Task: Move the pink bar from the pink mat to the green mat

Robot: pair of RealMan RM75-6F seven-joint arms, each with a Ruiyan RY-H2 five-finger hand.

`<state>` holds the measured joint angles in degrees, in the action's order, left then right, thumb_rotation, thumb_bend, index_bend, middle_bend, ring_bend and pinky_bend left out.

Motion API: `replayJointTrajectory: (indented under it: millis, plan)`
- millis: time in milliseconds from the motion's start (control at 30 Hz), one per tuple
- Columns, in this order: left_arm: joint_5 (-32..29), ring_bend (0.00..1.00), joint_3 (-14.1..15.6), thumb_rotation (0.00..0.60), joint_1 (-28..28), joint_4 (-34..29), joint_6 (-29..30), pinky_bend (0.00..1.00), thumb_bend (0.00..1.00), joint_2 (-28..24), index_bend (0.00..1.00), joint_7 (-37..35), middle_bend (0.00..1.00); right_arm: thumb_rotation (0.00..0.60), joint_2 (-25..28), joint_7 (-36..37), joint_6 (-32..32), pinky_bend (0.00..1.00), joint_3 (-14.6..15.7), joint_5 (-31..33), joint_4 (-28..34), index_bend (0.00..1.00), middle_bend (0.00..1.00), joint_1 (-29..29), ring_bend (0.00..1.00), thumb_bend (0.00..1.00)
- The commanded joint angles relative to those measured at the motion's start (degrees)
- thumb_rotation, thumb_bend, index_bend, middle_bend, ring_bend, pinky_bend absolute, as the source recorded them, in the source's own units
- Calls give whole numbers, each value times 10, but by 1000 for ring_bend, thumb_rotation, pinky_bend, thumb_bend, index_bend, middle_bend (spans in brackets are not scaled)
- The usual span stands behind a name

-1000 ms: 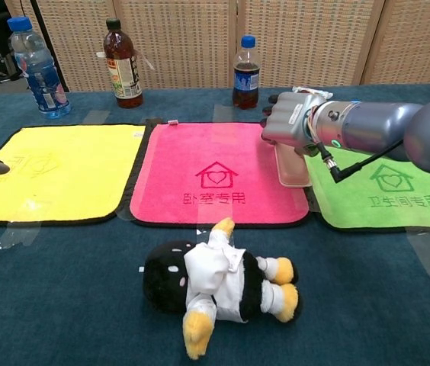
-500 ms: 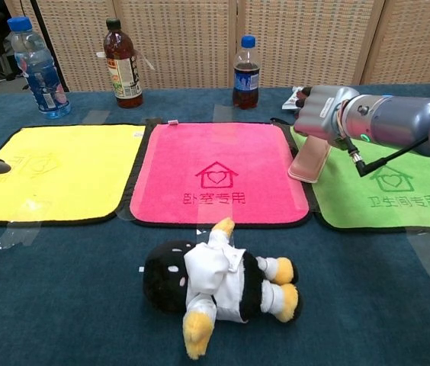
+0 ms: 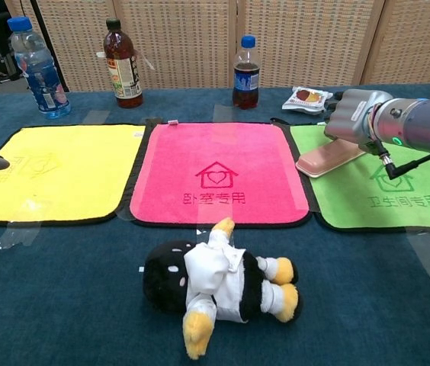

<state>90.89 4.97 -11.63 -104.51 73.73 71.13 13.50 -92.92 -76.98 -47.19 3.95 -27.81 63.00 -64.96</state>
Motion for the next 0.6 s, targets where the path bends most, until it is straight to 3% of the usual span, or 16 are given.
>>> replayJointTrajectory:
  millis: [33, 600]
  plan:
    - [-1, 0, 0, 600, 0, 0, 0, 21, 177, 0, 35, -1, 0, 600, 7, -1, -7, 9, 6, 6, 13, 237, 125, 7, 0, 569]
    - [6, 0, 1, 600, -2, -3, 1, 21, 177, -4, 35, -13, 0, 600, 70, -9, -67, 9, 27, 18, 121, 237, 126, 26, 0, 569]
